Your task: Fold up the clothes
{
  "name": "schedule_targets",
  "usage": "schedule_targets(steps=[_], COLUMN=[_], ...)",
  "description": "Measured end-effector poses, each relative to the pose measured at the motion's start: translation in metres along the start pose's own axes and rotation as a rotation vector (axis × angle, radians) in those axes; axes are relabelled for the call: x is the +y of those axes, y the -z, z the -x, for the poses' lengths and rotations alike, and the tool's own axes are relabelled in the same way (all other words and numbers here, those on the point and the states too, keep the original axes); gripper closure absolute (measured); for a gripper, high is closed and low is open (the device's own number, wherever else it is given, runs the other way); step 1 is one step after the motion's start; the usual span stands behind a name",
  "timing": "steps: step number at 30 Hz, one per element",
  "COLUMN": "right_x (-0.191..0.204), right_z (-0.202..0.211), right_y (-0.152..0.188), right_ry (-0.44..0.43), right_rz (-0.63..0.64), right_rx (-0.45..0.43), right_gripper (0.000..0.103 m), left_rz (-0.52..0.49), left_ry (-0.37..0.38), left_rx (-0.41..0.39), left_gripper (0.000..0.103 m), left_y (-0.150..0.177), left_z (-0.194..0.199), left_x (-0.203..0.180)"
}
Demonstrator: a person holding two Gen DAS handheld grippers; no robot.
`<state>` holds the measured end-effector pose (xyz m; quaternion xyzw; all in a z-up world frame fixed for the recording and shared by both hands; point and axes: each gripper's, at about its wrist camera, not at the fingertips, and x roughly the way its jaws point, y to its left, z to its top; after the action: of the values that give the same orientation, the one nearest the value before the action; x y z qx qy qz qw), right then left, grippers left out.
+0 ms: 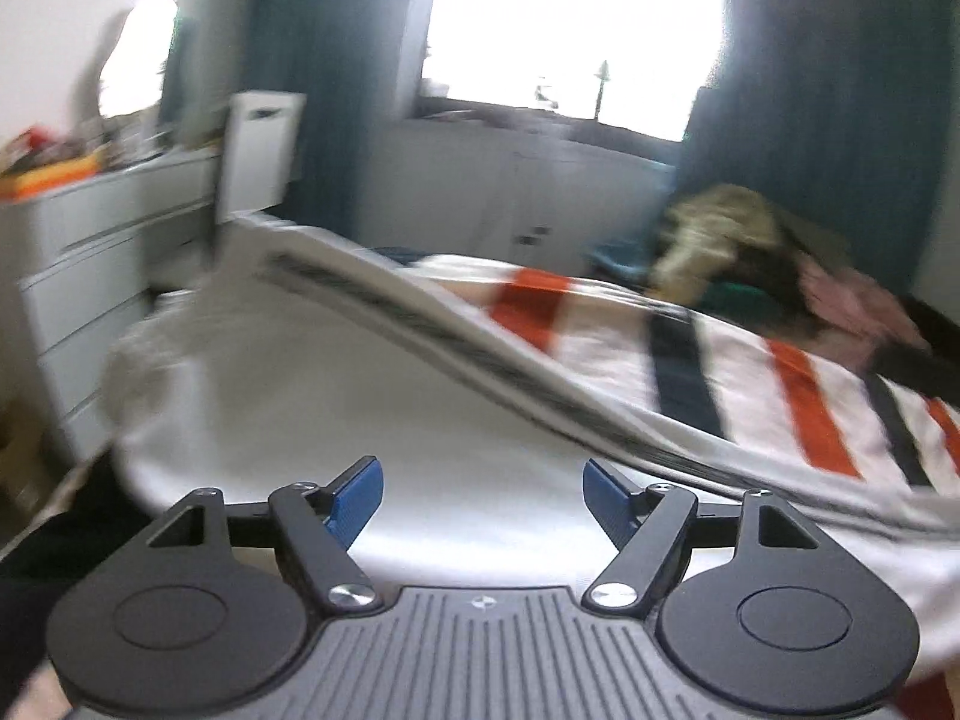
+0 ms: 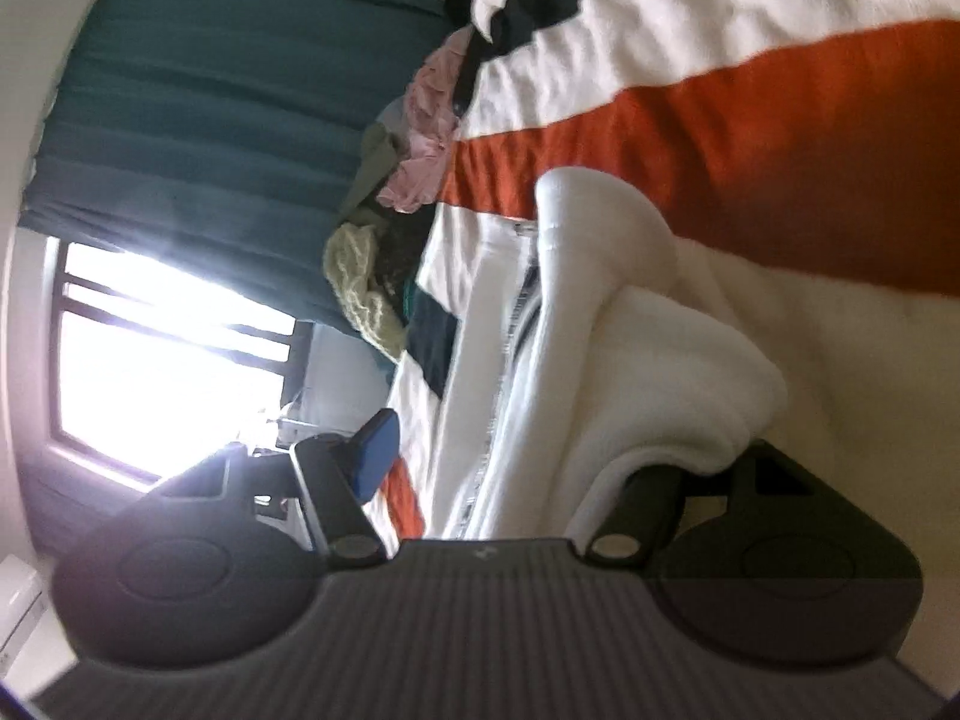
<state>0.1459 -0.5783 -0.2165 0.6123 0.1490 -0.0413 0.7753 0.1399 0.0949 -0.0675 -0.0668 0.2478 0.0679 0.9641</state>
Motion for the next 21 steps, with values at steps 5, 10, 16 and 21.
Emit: schedule_targets(steps=[5,10,16,21], right_x=[-0.005,-0.002,-0.005,0.022], right_z=[-0.018,-0.027,-0.033,-0.042], right_y=[0.012,0.02,0.01,0.014], right_ry=[0.09,0.025,-0.029,-0.118], right_rz=[0.119,0.11,0.06,0.114], right_rx=[0.035,-0.004,-0.019,-0.077], right_gripper=[0.035,0.034,0.033,0.033], left_rz=[-0.149,-0.328,-0.389,-0.365], left_ry=[0.102,0.181,0.153,0.152], left_rx=[-0.012,0.026,0.128,0.157], left_gripper=[0.025,0.022,0.02,0.02], left_y=[0.033,0.066,0.088,0.085], left_z=[-0.013,-0.028,-0.047,-0.051], left_x=[-0.062,-0.118,-0.127,-0.125])
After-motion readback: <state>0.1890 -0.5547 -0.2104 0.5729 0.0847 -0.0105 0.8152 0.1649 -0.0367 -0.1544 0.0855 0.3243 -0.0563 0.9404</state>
